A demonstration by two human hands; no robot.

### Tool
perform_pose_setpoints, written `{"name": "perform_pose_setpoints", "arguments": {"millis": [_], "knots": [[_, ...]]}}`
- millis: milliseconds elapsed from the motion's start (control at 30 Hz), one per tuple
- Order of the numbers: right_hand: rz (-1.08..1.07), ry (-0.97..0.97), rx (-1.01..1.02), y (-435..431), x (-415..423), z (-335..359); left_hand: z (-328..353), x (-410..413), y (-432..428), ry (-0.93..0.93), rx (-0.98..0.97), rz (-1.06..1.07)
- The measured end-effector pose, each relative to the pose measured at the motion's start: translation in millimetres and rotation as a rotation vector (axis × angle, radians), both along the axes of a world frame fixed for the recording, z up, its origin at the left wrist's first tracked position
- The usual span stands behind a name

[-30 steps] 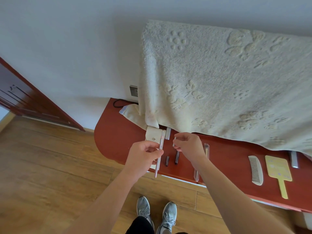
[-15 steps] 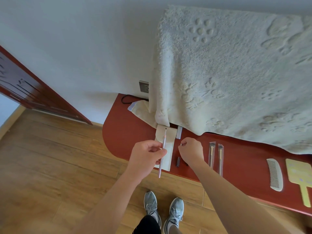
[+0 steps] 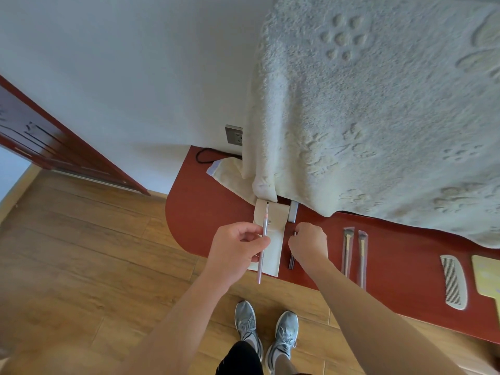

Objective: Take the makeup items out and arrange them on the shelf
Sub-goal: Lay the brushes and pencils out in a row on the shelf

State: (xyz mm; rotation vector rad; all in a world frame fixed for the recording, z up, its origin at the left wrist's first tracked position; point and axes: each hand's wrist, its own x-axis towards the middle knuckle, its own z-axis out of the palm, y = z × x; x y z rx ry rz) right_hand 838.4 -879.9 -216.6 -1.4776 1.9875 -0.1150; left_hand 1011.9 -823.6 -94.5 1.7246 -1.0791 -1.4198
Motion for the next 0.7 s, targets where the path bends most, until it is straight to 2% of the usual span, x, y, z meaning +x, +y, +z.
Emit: {"name": "perform_pose_setpoints", "arguments": {"millis": [467, 700], "knots": [[0.031, -0.011, -0.056, 0.1, -7.9, -4.9, -5.7, -4.5, -6.2, 0.0, -0.003, -0.006], [0.109, -0.113, -0.079, 6.2, -25.0, 7.3, -8.5, -20.3, -10.9, -0.023, -0.007, -0.034]]}}
